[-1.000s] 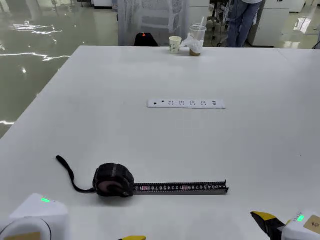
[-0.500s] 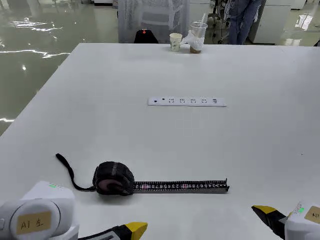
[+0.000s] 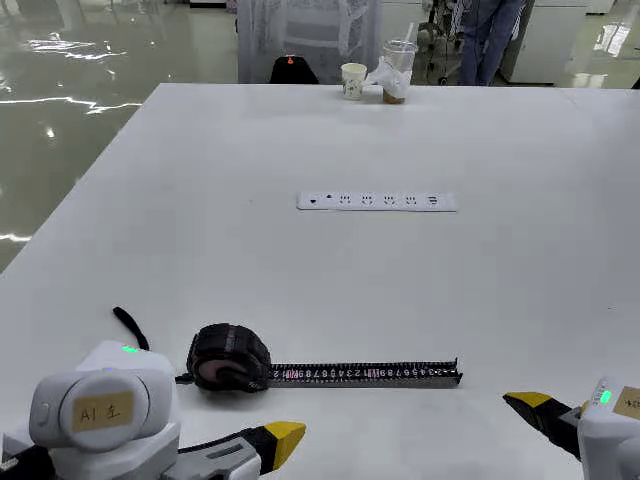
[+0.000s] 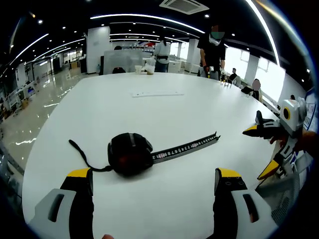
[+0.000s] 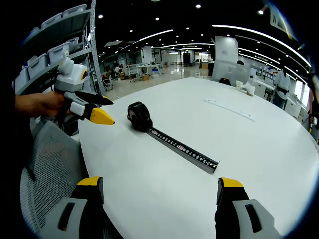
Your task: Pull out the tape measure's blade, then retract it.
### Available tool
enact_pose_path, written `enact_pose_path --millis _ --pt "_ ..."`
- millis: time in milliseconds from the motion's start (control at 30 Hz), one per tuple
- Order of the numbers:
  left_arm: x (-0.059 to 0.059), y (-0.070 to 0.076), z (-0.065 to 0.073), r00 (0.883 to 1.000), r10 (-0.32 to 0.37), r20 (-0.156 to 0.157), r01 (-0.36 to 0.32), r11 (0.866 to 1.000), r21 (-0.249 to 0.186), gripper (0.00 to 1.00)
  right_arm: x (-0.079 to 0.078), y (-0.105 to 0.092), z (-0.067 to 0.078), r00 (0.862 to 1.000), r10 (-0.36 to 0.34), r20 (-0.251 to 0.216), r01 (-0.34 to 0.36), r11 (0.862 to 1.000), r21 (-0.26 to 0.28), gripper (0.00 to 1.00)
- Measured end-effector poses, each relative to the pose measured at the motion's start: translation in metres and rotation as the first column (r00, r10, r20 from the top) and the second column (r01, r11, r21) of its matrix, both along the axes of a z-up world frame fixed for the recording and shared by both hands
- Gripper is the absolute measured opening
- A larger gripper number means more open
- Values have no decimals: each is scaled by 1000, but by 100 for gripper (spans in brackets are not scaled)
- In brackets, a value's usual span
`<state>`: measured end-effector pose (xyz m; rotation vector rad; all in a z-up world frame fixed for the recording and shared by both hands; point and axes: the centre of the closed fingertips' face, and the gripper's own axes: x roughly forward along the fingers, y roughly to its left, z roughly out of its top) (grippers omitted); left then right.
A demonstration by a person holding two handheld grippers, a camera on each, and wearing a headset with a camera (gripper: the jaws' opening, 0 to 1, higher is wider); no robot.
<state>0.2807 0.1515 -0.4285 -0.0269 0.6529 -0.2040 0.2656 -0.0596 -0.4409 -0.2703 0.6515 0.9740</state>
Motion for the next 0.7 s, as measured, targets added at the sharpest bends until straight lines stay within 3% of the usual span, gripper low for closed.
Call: enact_pose_path --millis 700 --pt "26 -3 -11 1000 30 -8 -30 999 -22 99 33 -8 -4 991 134 17 -132 990 -53 86"
